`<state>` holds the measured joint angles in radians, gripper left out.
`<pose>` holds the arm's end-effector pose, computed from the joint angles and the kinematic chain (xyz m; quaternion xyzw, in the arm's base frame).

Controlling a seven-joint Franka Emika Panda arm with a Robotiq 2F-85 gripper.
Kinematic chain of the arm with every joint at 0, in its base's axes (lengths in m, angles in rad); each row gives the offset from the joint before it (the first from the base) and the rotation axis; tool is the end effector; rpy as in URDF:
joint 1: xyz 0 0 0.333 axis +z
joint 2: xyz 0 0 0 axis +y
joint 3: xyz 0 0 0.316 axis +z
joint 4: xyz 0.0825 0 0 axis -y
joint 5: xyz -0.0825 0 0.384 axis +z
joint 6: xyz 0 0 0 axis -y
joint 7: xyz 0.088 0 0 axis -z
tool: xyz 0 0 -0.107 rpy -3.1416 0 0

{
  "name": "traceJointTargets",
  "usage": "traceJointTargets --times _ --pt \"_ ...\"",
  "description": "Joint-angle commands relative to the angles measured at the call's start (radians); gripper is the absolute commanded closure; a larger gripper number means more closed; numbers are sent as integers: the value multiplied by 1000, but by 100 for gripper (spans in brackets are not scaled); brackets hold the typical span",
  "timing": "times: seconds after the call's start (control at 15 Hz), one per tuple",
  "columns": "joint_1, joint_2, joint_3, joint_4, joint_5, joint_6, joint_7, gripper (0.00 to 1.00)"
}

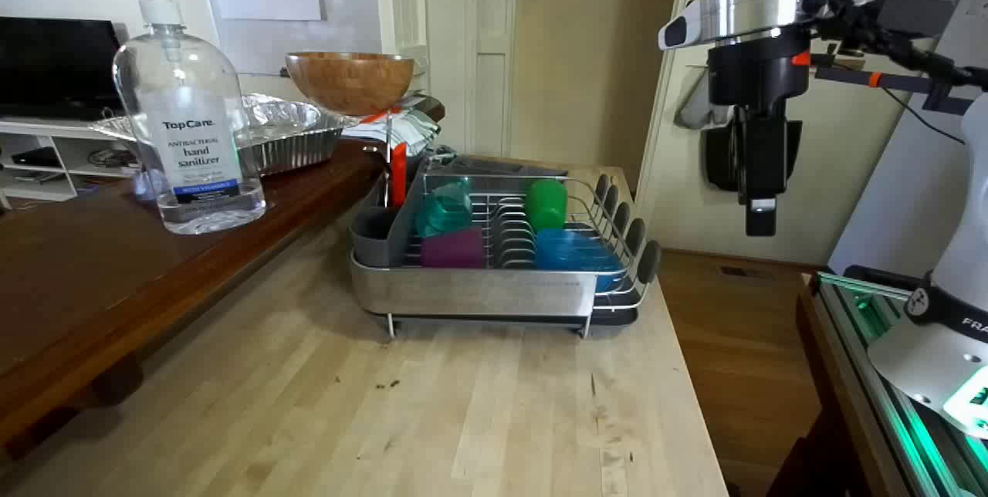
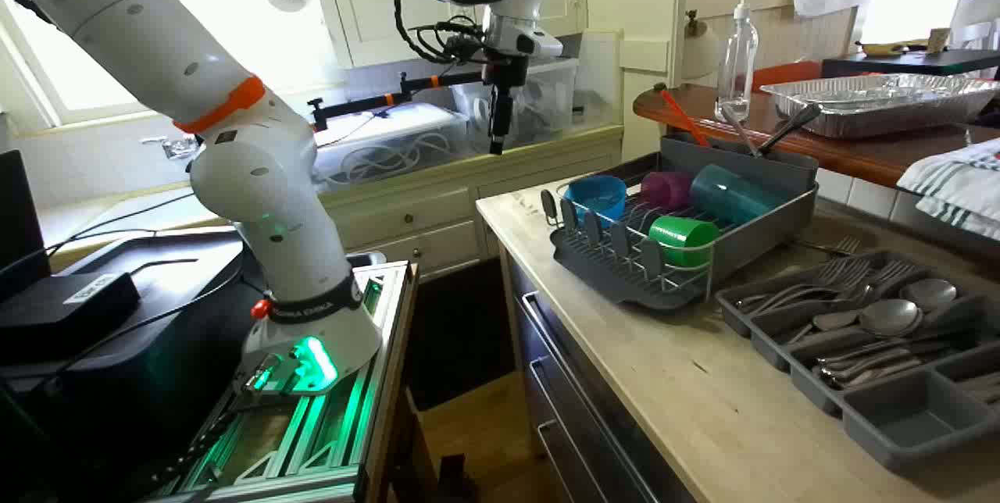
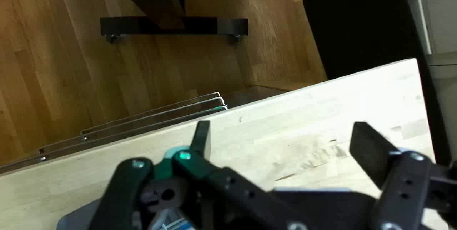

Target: Pick up the folk and put it on the dish dryer

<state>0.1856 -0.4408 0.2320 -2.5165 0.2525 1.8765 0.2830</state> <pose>0.3429 0.1726 0.4140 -0.9926 -0.0008 0.1177 0.0293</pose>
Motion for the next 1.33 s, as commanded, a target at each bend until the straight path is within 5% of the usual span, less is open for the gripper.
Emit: traceJointTargets --times 0.0,0.8,1.27 --pt "0 0 0 2 -1 -3 0 0" --pt "-15 -4 -7 -6 -19 29 -2 0" --pt "-123 13 -206 -4 -158 197 -347 0"
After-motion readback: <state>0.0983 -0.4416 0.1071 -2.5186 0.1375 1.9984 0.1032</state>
